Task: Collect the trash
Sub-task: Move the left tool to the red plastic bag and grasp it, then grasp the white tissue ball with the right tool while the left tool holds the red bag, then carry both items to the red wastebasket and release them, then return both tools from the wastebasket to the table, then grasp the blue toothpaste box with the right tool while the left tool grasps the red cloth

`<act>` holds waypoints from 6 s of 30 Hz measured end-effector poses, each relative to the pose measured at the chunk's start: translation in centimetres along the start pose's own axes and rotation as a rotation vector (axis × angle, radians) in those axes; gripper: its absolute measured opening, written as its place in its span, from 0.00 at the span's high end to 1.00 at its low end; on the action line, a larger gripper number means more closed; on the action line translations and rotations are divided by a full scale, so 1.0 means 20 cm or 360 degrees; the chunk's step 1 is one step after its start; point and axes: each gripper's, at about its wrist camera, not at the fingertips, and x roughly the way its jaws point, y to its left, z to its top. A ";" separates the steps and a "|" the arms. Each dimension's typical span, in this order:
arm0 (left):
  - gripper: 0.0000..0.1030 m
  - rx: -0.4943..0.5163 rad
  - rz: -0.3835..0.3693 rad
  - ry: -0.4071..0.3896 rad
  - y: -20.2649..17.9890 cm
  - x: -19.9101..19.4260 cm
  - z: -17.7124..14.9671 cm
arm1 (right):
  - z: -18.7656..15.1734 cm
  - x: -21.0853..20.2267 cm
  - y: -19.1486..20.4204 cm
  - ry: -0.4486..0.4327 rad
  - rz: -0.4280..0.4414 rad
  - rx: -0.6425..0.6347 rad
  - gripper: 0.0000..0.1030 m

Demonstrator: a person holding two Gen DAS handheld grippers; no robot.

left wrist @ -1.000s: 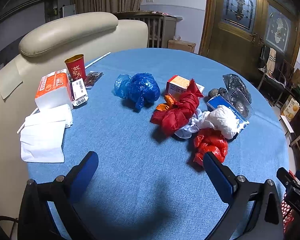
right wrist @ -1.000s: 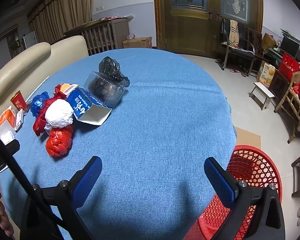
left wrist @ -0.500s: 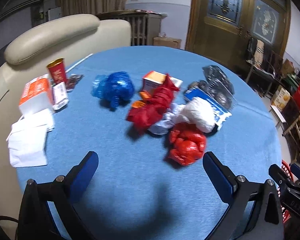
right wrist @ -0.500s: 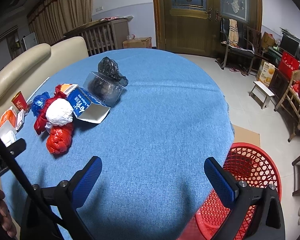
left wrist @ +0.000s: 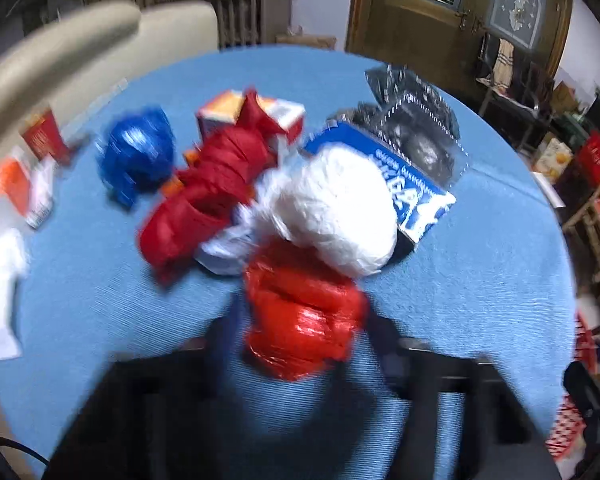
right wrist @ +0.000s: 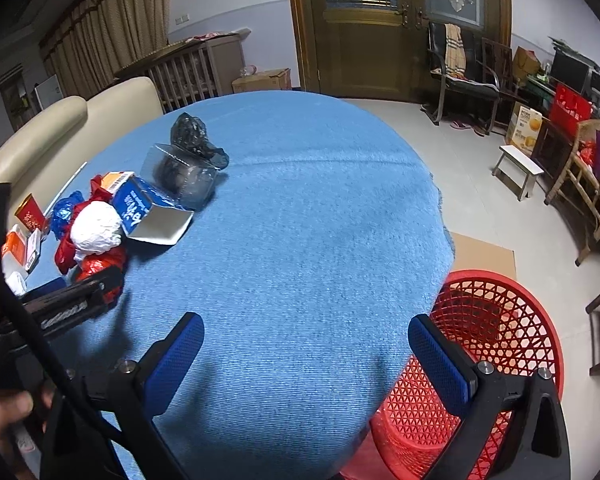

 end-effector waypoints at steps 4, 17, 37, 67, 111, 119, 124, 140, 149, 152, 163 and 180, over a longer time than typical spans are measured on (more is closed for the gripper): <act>0.54 0.0010 -0.0050 -0.0039 0.03 -0.06 -0.03 | 0.00 0.01 0.01 0.0010 0.0004 -0.0004 0.00; 0.55 0.0022 0.0003 -0.0166 0.22 -0.34 -0.24 | 0.01 0.01 0.24 0.0008 0.0108 -0.0181 0.00; 0.55 -0.0185 0.0034 -0.0207 0.46 -0.35 -0.23 | 0.12 0.29 0.73 0.0190 0.0460 -0.0283 0.33; 0.55 0.0175 -0.0121 -0.0253 -0.08 -0.45 -0.21 | 0.02 -0.14 0.10 -0.0014 0.0509 0.0054 0.67; 0.42 0.0918 -0.0625 -0.0065 -1.34 -0.37 -0.38 | -0.25 -0.34 -1.29 -0.0099 -0.0173 0.0887 0.31; 0.28 0.0807 -0.0582 -0.0070 -1.24 -0.39 -0.32 | -0.23 -0.31 -1.40 -0.0134 -0.0246 0.0910 0.30; 0.28 0.0668 -0.0534 -0.0155 -1.01 -0.45 -0.24 | -0.14 -0.23 -1.54 -0.0254 -0.0224 0.0947 0.25; 0.23 -0.0055 -0.0132 -0.0295 0.09 -0.51 -0.19 | -0.19 0.24 -1.61 -0.0011 -0.0184 0.0982 0.24; 0.23 -0.0212 -0.0132 -0.0321 0.34 -0.50 -0.20 | -0.34 0.17 -1.42 0.0038 -0.0190 0.0968 0.24; 0.23 -0.0220 -0.0129 -0.0334 0.37 -0.51 -0.22 | -0.35 0.13 -1.43 0.0043 -0.0242 0.0971 0.24; 0.23 -0.0310 -0.0122 -0.0343 0.48 -0.49 -0.23 | -0.06 -0.18 -1.27 -0.0214 -0.0370 0.0688 0.24; 0.23 -0.0335 -0.0065 -0.0325 0.56 -0.46 -0.24 | 0.24 0.01 0.42 -0.0216 0.0278 -0.0710 0.25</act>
